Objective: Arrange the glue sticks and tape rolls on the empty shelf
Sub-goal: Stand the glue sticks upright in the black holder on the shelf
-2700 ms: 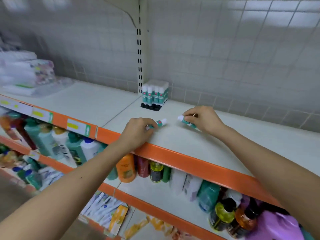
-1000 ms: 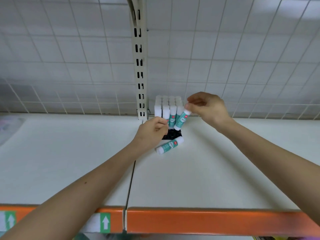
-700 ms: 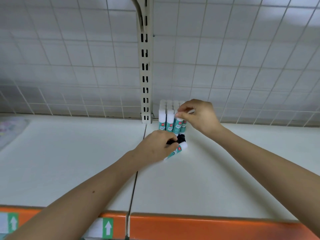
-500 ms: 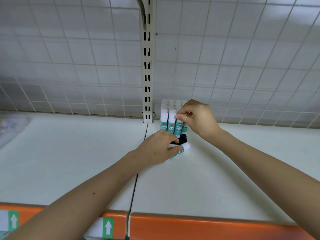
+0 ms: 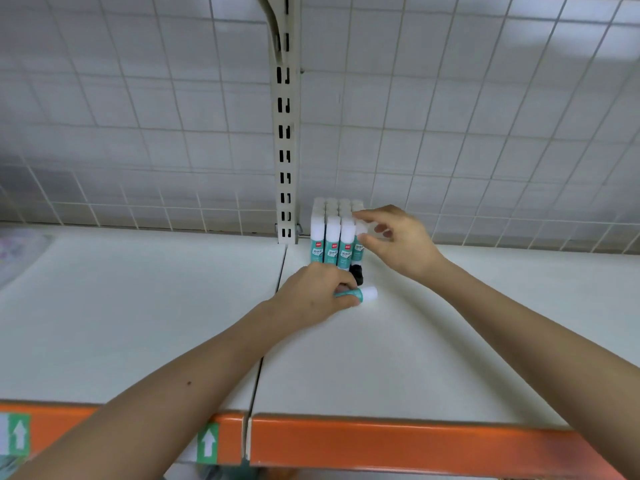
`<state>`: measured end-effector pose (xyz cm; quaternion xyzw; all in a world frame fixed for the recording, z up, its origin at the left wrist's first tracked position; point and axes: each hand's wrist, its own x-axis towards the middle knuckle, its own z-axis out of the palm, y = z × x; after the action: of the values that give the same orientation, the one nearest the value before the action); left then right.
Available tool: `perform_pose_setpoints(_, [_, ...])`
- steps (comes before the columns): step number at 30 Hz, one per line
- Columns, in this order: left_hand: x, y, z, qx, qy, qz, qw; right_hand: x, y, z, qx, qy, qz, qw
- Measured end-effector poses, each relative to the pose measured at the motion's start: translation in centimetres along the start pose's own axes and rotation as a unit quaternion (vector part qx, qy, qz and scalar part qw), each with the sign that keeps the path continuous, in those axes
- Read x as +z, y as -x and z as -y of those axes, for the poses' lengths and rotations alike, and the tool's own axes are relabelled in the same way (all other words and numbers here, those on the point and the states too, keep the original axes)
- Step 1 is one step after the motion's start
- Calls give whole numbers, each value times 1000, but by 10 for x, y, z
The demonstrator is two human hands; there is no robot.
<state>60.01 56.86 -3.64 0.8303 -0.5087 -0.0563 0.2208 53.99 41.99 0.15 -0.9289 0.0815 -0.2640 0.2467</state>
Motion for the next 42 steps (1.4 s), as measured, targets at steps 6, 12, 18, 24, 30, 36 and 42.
perform_pose_setpoints(6, [-4, -6, -13, -91, 309, -114, 940, -17, 26, -12, 170, -194, 38, 965])
perform_pose_setpoints(12, [0, -11, -27, -122, 449, -124, 877, -19, 33, -7, 155, -292, 21, 944])
perform_pose_setpoints(18, [5, -15, -31, -127, 468, -121, 866, -22, 22, -4, 150, -307, 0, 940])
perform_pose_setpoints(24, [6, -4, -15, -66, 187, -127, 972, -13, 8, -8, 128, -166, -54, 976])
perform_pose_setpoints(30, [3, 5, -5, -16, -8, -74, 997, 1, 3, -7, 61, -84, -102, 989])
perform_pose_setpoints(36, [3, 1, 1, -28, -51, -39, 998, 15, 5, -11, 31, -89, -136, 986])
perform_pose_setpoints(42, [0, 0, 5, -10, -57, -16, 998, 20, 5, -9, 27, -90, -140, 986])
